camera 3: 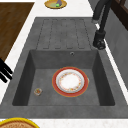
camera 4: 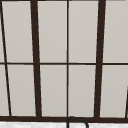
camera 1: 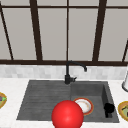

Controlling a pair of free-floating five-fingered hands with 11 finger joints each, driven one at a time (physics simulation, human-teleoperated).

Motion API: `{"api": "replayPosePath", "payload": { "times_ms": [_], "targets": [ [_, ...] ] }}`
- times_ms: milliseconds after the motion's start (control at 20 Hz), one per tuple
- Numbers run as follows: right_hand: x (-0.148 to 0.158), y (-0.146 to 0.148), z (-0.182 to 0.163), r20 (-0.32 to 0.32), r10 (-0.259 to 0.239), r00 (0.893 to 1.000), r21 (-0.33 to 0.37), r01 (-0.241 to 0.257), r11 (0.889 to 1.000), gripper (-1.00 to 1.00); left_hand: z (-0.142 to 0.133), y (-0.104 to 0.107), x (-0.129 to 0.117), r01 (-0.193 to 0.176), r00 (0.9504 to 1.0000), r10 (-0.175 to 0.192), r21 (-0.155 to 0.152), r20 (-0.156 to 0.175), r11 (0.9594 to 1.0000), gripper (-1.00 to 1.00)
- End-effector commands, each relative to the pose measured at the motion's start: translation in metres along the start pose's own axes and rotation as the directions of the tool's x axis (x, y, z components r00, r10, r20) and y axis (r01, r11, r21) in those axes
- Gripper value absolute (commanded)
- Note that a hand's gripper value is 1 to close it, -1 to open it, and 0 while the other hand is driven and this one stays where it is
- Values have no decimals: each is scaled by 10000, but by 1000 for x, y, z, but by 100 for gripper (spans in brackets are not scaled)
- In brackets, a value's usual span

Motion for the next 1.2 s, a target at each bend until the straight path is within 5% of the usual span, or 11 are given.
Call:
{"api": "replayPosePath", "payload": {
  "times_ms": [0, 100, 600, 1000, 1150],
  "targets": [
    [0, 0, 0, 0, 0, 10000, 0, 0, 10000, 0, -22, 13, 18, 486, 9988, -484, -343, 68, 9982, -100],
    [0, 0, 0, 0, 0, 10000, 0, 0, 10000, 0, -34, 13, 21, 274, 9990, -291, -476, -345, 9985, -100],
    [0, 0, 0, 0, 0, 10000, 0, 0, 10000, 0, -93, -8, 33, 212, 9984, -249, -736, -498, 9971, -100],
    [0, 0, 0, 0, 0, 10000, 0, 0, 10000, 0, -113, -27, -4, -157, 9964, 10, -1724, -853, 9849, -100],
    [0, 0, 0, 0, 0, 10000, 0, 0, 10000, 0, -105, -29, -31, -395, 9954, 237, -1738, -925, 9840, -100]
  ]
}}
